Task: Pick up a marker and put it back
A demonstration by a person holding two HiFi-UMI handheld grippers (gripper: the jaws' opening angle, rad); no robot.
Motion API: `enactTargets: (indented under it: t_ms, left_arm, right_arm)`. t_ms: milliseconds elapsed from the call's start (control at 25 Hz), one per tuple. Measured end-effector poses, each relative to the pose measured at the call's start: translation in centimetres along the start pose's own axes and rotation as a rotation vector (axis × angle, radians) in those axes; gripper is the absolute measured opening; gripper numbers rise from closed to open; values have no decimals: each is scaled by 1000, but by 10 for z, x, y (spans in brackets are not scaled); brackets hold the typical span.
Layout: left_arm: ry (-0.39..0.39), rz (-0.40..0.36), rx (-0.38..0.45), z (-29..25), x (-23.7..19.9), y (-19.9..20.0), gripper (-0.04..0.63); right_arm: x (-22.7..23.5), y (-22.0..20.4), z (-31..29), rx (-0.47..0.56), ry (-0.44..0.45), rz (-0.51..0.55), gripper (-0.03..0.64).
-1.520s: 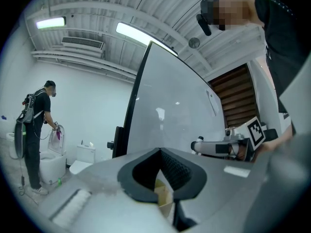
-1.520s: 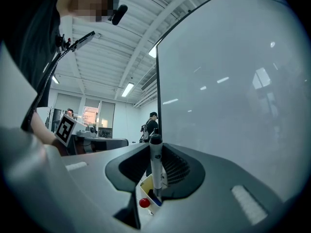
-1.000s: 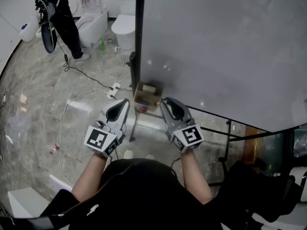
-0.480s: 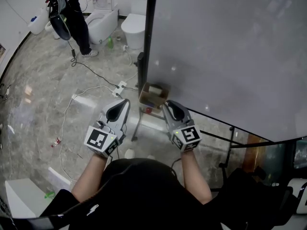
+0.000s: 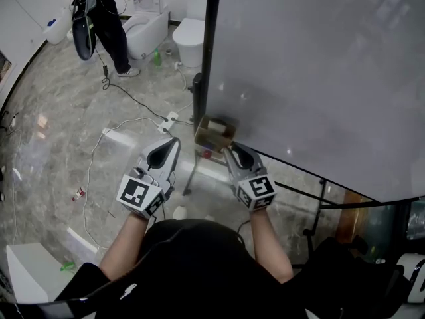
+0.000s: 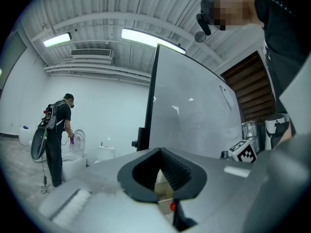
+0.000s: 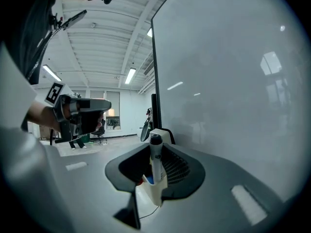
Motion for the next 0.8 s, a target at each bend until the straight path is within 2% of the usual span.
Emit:
enactTargets:
  t_ms: [800]
  left_arm:
    - [9,-4,-14,6,-4,1,0]
  right_arm:
    - [-3,-19,-1,-49,-9,-15,87]
Point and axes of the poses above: the fingertips, and each gripper's own axes: z backward along the fingers, x to its right, y out of its top, the point moved 1 cm from there along z, backward along the fingers, and after that the axes turned 8 degrees about x, right-handed, at the moved point
